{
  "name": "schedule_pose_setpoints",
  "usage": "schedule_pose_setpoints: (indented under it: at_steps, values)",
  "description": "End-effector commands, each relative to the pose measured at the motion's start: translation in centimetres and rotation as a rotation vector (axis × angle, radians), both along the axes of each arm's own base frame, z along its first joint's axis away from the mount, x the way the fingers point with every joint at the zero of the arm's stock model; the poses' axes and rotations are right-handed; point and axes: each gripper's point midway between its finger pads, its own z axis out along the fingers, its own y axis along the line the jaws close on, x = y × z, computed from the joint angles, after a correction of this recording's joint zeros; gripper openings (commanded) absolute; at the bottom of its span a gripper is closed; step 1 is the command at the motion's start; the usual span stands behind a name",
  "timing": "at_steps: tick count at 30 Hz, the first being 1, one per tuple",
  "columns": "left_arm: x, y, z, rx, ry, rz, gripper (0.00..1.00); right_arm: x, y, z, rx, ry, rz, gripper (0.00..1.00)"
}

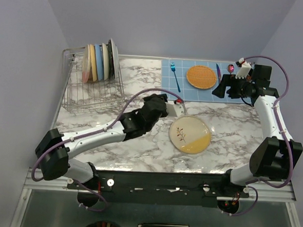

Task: Unload the plates from the dish rack
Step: Place the plate at the center of the board, then unload the plate from the dish rack.

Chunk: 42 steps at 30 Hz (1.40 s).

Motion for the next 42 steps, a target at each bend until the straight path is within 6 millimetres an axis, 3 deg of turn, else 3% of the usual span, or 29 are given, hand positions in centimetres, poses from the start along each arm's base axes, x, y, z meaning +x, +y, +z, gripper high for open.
schedule_pose_setpoints:
  at_steps: [1, 3, 4, 7, 8, 10, 11, 15, 25, 33, 35, 36, 42]
  values:
    - [4.2, 5.3, 3.4, -0.103, -0.034, 0.181, 0.57, 0.2, -0.1, -0.3, 0.000, -0.008, 0.008, 0.99]
    - [6.2, 7.3, 4.6, -0.180, -0.064, 0.268, 0.56, 0.2, -0.2, -0.2, -0.005, -0.011, 0.001, 0.99]
    - [7.9, 10.0, 5.2, -0.209, -0.080, 0.348, 0.56, 0.1, -0.3, -0.1, -0.008, -0.015, -0.002, 0.99]
    - [10.3, 13.2, 6.3, -0.312, -0.111, 0.434, 0.56, 0.1, -0.3, 0.0, -0.015, -0.024, -0.006, 0.99]
    - [11.6, 15.8, 6.1, -0.326, -0.114, 0.495, 0.56, 0.1, -0.3, 0.1, -0.015, -0.025, -0.004, 0.99]
    - [12.8, 17.7, 6.0, -0.387, -0.118, 0.541, 0.56, 0.1, -0.3, -0.1, -0.014, -0.018, 0.000, 0.99]
    - [13.7, 19.8, 5.4, -0.406, -0.104, 0.575, 0.55, 0.1, -0.3, -0.1, -0.011, -0.018, 0.002, 0.99]
    - [14.8, 22.8, 3.2, -0.448, -0.043, 0.629, 0.55, 0.0, -0.2, -0.5, -0.009, -0.011, 0.006, 0.99]
    - [15.5, 29.8, 1.0, -0.562, 0.005, 0.774, 0.55, -0.1, 0.1, -1.6, 0.004, 0.015, 0.027, 0.99]
    - [15.5, 32.3, -0.8, -0.551, 0.012, 0.812, 0.54, -0.1, 0.2, -1.9, 0.008, 0.021, 0.034, 0.99]
    - [15.6, 32.1, -1.6, -0.549, 0.026, 0.802, 0.54, -0.2, 0.2, -1.9, 0.008, 0.022, 0.035, 0.99]
    - [15.6, 33.6, -1.6, -0.552, 0.011, 0.829, 0.54, -0.2, 0.2, -1.9, 0.008, 0.023, 0.035, 0.99]
    - [16.2, 35.6, -3.1, -0.542, 0.013, 0.861, 0.53, -0.3, 0.3, -1.9, 0.014, 0.027, 0.036, 0.99]
